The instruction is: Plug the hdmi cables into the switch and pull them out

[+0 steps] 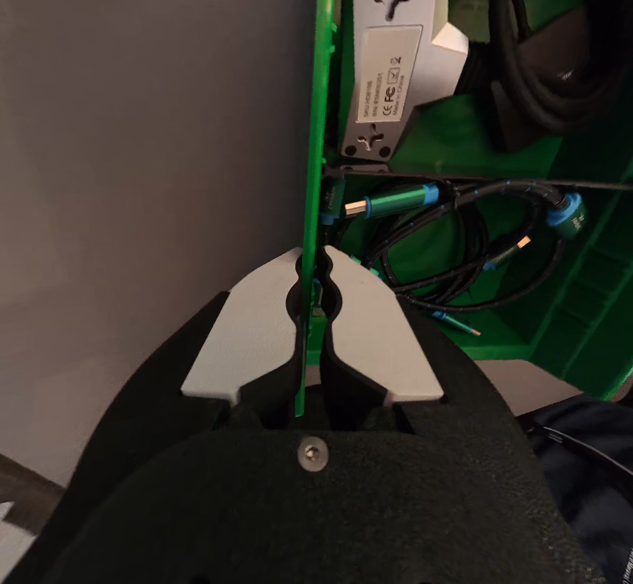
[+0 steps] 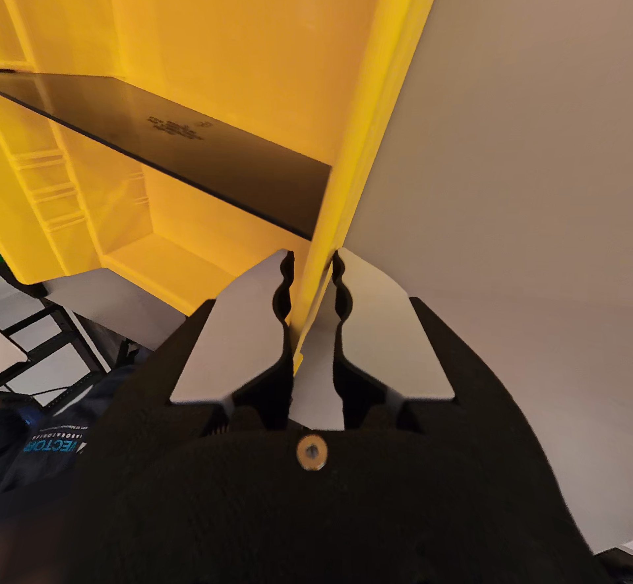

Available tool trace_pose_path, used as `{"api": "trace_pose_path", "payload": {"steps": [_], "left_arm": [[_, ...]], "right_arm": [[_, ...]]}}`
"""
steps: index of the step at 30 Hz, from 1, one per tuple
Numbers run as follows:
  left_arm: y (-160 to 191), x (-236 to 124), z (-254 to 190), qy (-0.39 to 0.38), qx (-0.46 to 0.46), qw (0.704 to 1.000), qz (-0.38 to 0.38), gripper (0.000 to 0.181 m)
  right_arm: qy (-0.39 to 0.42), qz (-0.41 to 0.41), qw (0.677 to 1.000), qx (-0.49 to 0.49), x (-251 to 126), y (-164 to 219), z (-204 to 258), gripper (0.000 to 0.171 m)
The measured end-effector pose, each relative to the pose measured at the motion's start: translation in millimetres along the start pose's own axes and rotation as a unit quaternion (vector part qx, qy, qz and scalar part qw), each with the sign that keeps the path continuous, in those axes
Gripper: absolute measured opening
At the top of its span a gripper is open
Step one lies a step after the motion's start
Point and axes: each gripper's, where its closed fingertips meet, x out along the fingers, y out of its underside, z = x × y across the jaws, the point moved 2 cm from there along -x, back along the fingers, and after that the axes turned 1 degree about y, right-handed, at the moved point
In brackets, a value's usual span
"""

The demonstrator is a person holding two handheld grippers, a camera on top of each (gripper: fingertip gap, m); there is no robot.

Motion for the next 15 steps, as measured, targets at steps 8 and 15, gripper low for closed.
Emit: {"api": "trace_pose_path", "payload": {"steps": [8,15], "left_arm": [[60,-20,89,-0.004,-0.120,0.991,-0.054,0.005],[98,-29,118,0.023,-0.184,0.979,-0.087,0.005]], "right_arm": [[0.032,0.033,0.999,-0.022,10,-6,21,0.017],[0.051,0.029,0.998,-0.030,12,-16,25,0.012]]}}
